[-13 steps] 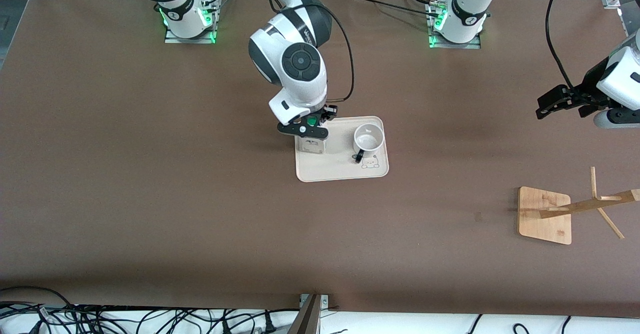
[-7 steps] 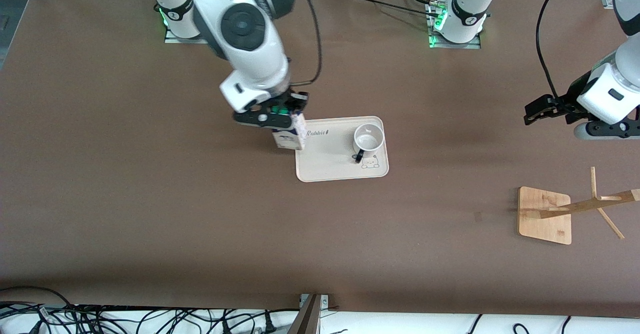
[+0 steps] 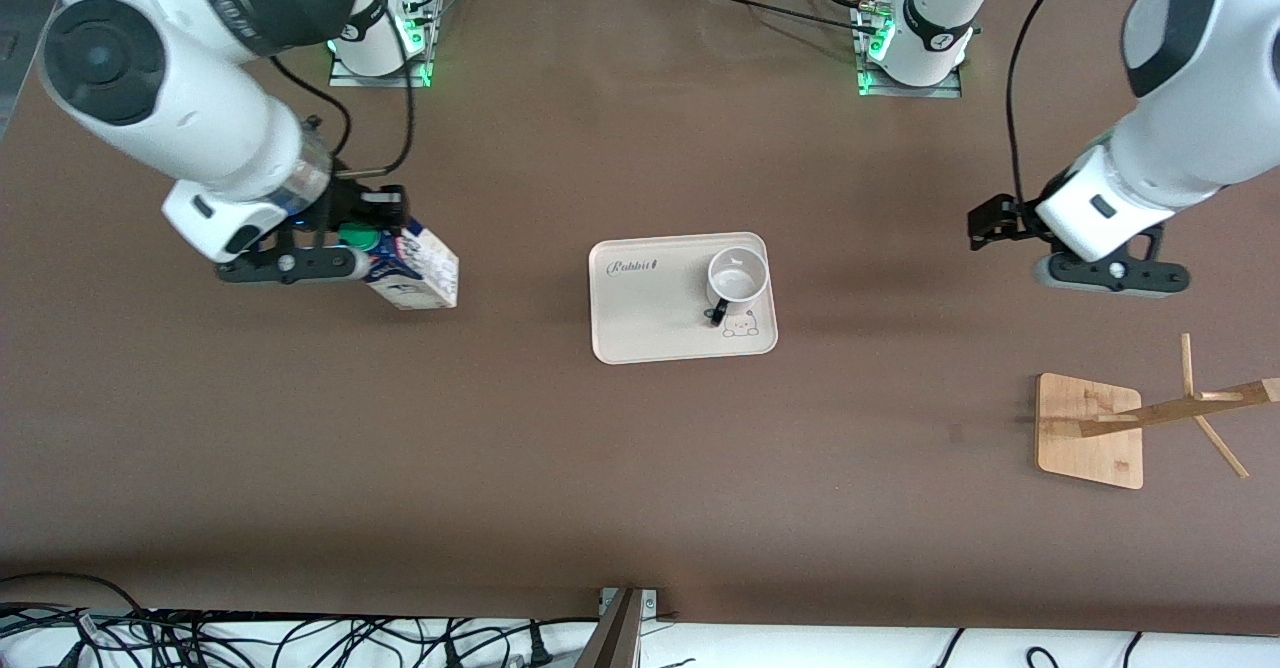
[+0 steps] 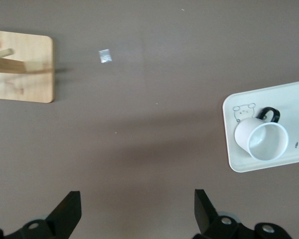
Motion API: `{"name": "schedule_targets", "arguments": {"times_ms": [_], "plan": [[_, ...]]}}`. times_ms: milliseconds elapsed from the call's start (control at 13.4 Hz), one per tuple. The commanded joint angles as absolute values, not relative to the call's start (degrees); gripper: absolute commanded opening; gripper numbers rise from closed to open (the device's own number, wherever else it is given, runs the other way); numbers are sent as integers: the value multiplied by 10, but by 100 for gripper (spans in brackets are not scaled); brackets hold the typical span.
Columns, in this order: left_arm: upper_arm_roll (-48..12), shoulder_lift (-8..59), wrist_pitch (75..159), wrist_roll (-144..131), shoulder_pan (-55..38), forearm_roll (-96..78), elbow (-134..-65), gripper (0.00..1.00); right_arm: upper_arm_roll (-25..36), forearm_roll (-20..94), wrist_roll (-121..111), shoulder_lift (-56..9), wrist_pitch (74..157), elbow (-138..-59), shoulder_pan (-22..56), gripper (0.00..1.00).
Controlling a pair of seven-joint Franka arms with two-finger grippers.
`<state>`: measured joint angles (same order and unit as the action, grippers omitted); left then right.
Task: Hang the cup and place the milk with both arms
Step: 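Carry the carton off the tray while the left gripper reaches the mug, then set the carton on the table while the left gripper grasps the mug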
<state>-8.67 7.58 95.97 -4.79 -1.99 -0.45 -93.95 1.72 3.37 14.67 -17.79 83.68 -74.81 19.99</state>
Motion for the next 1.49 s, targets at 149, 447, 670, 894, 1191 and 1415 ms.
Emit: {"name": "schedule_targets", "arguments": {"times_ms": [149, 447, 670, 894, 1191, 1415], "plan": [[-105, 104, 968, -119, -81, -8, -931, 100, 13, 14, 29, -137, 830, -809, 124, 54], [-106, 135, 969, -148, -132, -9, -934, 100, 12, -14, -38, -106, 834, -862, 63, 54], [-112, 149, 1012, -158, -152, -24, -961, 100, 13, -58, -65, -94, 833, -891, 32, 54], [-115, 173, 1063, -158, -169, -43, -986, 100, 13, -85, -69, -95, 855, -925, 15, 54], [-114, 216, 1105, -158, -215, -42, -988, 100, 12, -81, -68, -82, 946, -1008, 15, 54], [-114, 256, 1155, -157, -250, -36, -988, 100, 12, -79, -67, -71, 1000, -1055, 15, 54]]}}
